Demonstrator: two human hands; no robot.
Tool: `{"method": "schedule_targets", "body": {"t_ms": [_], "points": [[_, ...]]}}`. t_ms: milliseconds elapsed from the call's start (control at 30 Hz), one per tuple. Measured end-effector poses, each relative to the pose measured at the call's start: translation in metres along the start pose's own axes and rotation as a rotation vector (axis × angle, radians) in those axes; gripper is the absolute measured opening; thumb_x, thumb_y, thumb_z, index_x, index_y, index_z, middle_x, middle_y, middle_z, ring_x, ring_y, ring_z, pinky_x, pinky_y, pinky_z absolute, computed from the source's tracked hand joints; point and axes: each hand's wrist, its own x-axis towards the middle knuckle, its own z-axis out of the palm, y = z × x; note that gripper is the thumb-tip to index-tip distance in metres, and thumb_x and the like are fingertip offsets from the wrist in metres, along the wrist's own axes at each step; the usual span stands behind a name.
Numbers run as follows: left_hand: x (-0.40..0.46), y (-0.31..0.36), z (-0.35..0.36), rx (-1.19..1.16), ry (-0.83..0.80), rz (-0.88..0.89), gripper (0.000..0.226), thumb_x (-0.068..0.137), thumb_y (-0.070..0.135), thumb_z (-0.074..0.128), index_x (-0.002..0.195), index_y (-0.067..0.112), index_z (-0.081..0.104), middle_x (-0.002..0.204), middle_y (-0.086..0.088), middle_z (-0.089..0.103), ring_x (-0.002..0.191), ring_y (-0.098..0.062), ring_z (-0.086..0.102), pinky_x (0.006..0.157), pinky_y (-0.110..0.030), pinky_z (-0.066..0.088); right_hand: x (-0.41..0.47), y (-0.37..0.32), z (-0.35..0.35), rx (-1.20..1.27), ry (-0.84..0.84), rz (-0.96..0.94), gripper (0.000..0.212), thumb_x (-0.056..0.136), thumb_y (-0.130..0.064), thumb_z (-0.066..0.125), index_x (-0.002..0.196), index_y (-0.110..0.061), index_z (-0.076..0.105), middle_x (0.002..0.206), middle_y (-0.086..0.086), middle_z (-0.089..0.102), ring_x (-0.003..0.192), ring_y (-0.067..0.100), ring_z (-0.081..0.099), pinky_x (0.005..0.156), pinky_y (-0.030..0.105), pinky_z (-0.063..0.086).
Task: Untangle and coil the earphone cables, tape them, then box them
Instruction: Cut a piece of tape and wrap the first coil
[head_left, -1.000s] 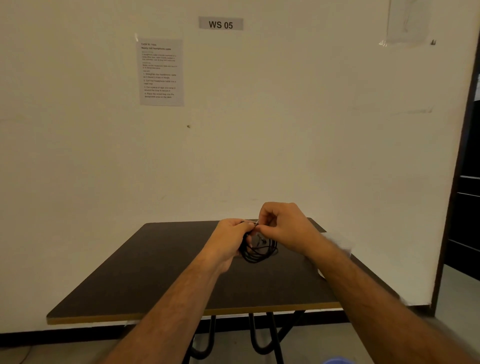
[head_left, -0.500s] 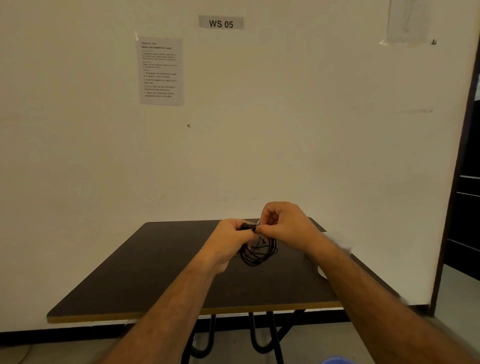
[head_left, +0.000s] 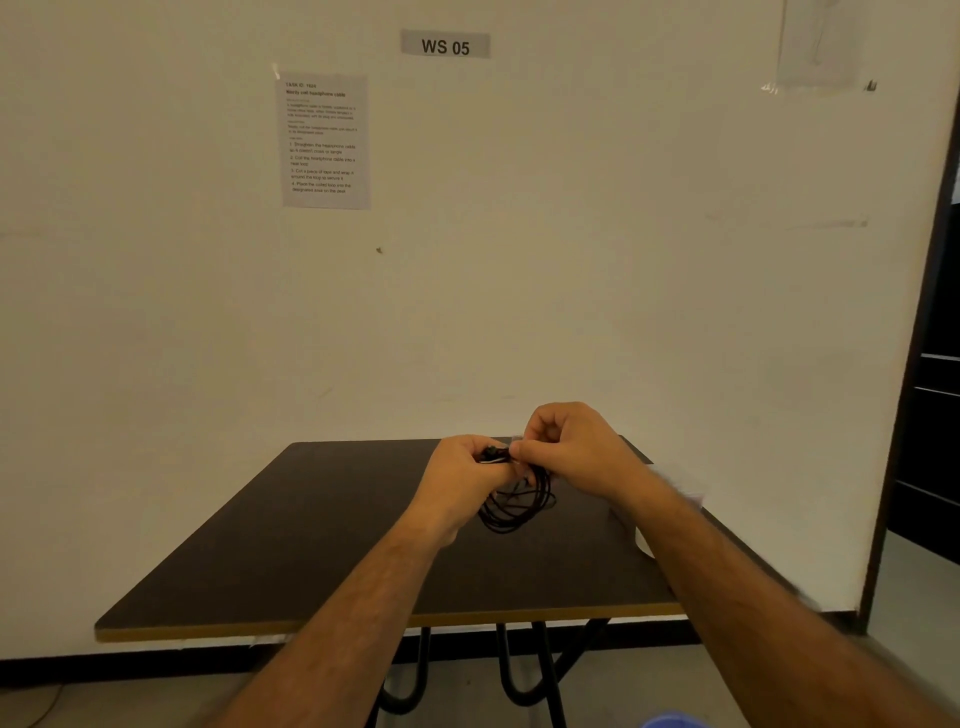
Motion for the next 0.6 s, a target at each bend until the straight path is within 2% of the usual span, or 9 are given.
{"method": "schedule_targets", "body": {"t_ms": [100, 233, 300, 500, 600], "points": [[-0.001, 0.001, 0.0, -0.065, -0.014, -0.006, 0.009, 0.082, 0.005, 0.074, 0.089, 0.008, 0.076, 0.082, -0.01, 0.076, 0.071, -0.009, 0.067, 0.061, -0.017, 0.048, 0.001, -0.002, 0.002, 0.006, 0.035, 0.025, 0.019, 0.083, -0.026, 0.074, 0.075, -0.011, 0.067, 0.067, 0.007, 0.072, 0.065, 0.025, 0.069, 0.066, 0.042, 0.058], [-0.002, 0.001, -0.002, -0.137, -0.033, 0.029, 0.01, 0.086, 0.005, 0.07, 0.092, 0.009, 0.077, 0.087, -0.009, 0.077, 0.087, -0.02, 0.072, 0.076, -0.024, 0.057, 0.001, -0.006, 0.003, 0.089, 0.046, 0.086, 0.02, 0.083, -0.022, 0.075, 0.076, -0.005, 0.068, 0.066, 0.01, 0.072, 0.065, 0.029, 0.071, 0.067, 0.044, 0.06], [-0.003, 0.002, -0.001, -0.174, -0.022, 0.048, 0.012, 0.088, 0.006, 0.068, 0.094, 0.013, 0.076, 0.088, -0.008, 0.077, 0.089, -0.018, 0.073, 0.075, -0.022, 0.055, 0.001, -0.009, 0.002, 0.132, 0.05, 0.119, 0.02, 0.082, -0.02, 0.075, 0.077, -0.001, 0.069, 0.066, 0.012, 0.073, 0.067, 0.034, 0.071, 0.068, 0.047, 0.059], [-0.001, 0.002, -0.002, -0.166, 0.003, 0.067, 0.016, 0.088, 0.007, 0.069, 0.099, 0.016, 0.076, 0.091, -0.006, 0.077, 0.094, -0.019, 0.072, 0.088, -0.032, 0.055, -0.001, -0.016, 0.002, 0.203, 0.048, 0.165, 0.026, 0.087, -0.017, 0.072, 0.082, 0.008, 0.066, 0.068, 0.015, 0.072, 0.059, 0.022, 0.071, 0.066, 0.044, 0.06], [-0.002, 0.002, -0.003, -0.165, -0.001, 0.056, 0.017, 0.087, 0.005, 0.07, 0.096, 0.018, 0.076, 0.09, -0.004, 0.078, 0.092, -0.016, 0.073, 0.082, -0.027, 0.055, 0.0, -0.016, 0.002, 0.202, 0.06, 0.195, 0.035, 0.091, -0.021, 0.068, 0.083, 0.013, 0.061, 0.071, 0.023, 0.071, 0.059, 0.025, 0.073, 0.06, 0.04, 0.06]]}}
